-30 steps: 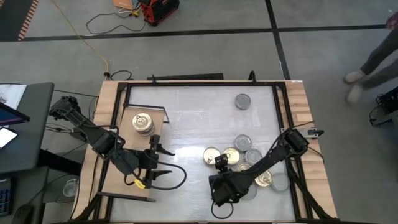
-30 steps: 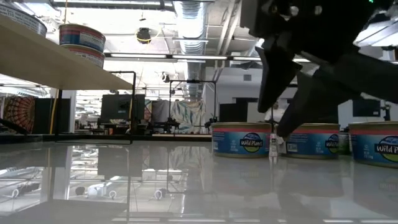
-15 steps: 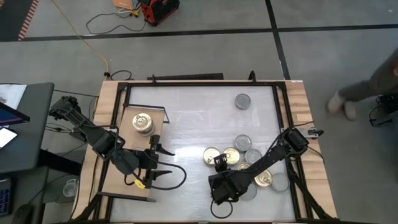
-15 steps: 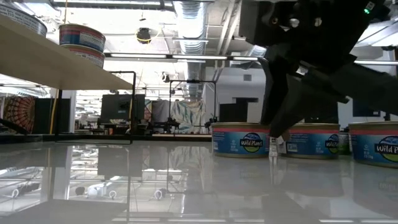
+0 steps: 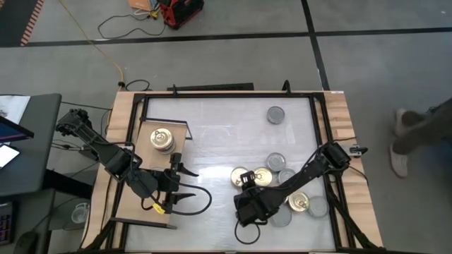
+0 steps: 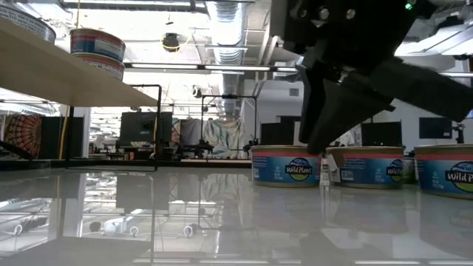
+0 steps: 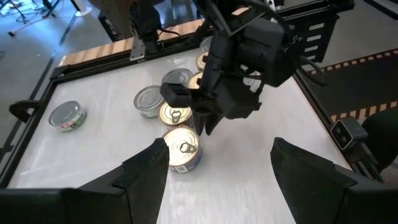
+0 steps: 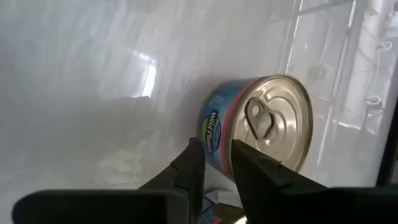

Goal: Stack canned seafood by type on shelf
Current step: Stack the blue tuna can on top of the blue tuna can on the shelf

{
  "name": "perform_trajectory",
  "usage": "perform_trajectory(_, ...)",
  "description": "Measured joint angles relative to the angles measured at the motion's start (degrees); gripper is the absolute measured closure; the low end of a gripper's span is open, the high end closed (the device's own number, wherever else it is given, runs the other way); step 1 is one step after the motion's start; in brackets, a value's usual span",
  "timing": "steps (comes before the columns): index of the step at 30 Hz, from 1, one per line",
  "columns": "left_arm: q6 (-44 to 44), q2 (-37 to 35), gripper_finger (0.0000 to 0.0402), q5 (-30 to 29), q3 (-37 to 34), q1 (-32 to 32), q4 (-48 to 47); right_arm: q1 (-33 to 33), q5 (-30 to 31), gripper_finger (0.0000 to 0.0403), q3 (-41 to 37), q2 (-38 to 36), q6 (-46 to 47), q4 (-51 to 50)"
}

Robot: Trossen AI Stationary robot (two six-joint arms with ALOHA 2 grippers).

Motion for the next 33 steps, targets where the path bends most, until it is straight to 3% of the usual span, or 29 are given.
perform_trajectory(12, -0.10, -0.01, 0.0134, 0.03, 0.00, 0.00, -0.25, -2.39, -2.77, 0.0290, -2.55, -0.10, -2.10, 4.49)
perform_trajectory(24, -0.53, -0.01, 0.0134, 0.02, 0.00, 0.02, -0.55, 2.16, 2.38, 0.0388, -7.39, -0.35, 3.03, 9.34)
perform_trajectory(29, -1.02, 0.01, 0.0134, 0.02, 0.00, 0.01, -0.55, 2.91, 1.74, 0.0378, -7.58, -0.28, 5.33, 9.79)
perform_trajectory(33, -1.56, -0.01, 0.0134, 0.02, 0.00, 0.00, -0.55, 3.61, -2.96, 0.0370, -8.09, 0.69, 5.83, 11.11)
